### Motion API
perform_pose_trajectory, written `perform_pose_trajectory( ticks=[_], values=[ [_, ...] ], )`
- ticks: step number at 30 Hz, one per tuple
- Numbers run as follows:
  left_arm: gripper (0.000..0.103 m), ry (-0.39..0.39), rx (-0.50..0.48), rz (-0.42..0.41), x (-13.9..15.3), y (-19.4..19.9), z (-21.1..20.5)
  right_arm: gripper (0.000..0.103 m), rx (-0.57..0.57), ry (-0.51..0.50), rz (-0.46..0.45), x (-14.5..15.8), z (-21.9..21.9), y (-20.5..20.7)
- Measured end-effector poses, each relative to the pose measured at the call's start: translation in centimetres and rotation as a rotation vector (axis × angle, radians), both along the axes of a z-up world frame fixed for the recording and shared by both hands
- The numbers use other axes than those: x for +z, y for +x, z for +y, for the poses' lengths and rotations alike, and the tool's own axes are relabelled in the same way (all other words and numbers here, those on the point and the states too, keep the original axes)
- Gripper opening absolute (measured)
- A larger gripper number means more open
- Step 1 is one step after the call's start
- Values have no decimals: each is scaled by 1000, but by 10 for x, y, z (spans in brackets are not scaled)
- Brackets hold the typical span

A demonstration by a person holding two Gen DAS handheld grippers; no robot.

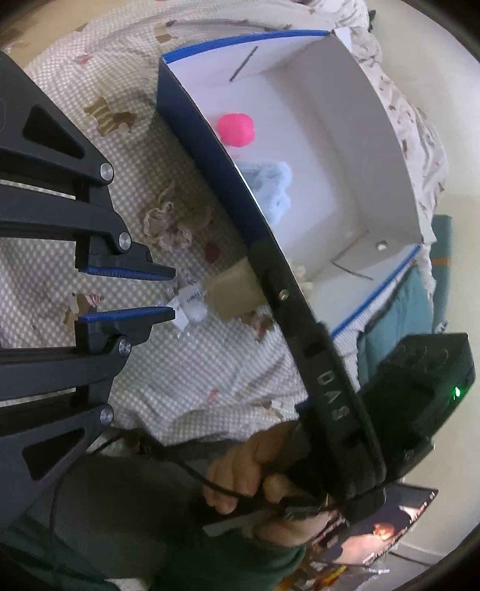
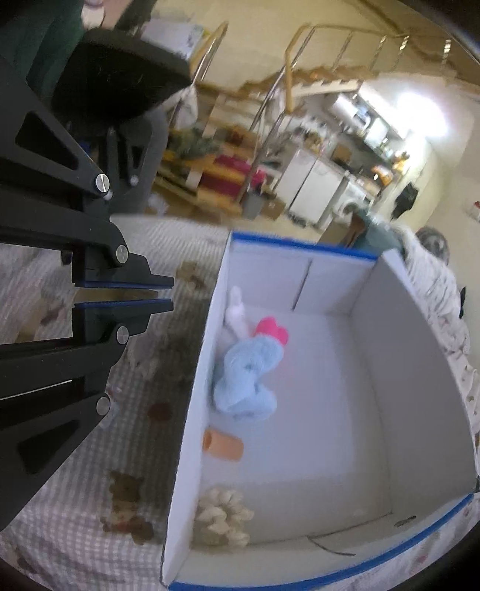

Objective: Organize soft objects
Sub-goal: 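Move both tools down toward the plastic bag and lace scrunchie on the bed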

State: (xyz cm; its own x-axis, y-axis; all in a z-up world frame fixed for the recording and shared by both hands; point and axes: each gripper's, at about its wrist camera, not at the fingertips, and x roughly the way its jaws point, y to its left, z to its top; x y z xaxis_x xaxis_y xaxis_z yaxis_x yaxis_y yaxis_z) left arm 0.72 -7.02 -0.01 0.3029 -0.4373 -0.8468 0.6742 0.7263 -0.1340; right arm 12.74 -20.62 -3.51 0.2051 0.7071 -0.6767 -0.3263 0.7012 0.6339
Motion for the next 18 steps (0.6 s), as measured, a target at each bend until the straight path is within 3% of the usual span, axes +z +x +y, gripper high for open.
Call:
perform_pose_trajectory(
  ticks=[5, 11, 14, 16, 18],
  values=[
    [13, -9, 95, 41, -5, 15, 9, 7, -28, -48, 0, -4, -5, 0],
    [17, -62, 256, 35, 3, 31, 35, 7, -85, -23, -105, 21, -17, -4],
    [38, -97, 336, -8, 13, 35, 47, 7, -128, -25, -167, 35, -23, -5],
    [65, -125, 400, -41, 20, 39, 57, 7, -163, -30, -203, 43, -27, -5],
    [70, -152, 474, -76, 26, 43, 68, 7, -206, -49, -229, 48, -33, -2]
  ],
)
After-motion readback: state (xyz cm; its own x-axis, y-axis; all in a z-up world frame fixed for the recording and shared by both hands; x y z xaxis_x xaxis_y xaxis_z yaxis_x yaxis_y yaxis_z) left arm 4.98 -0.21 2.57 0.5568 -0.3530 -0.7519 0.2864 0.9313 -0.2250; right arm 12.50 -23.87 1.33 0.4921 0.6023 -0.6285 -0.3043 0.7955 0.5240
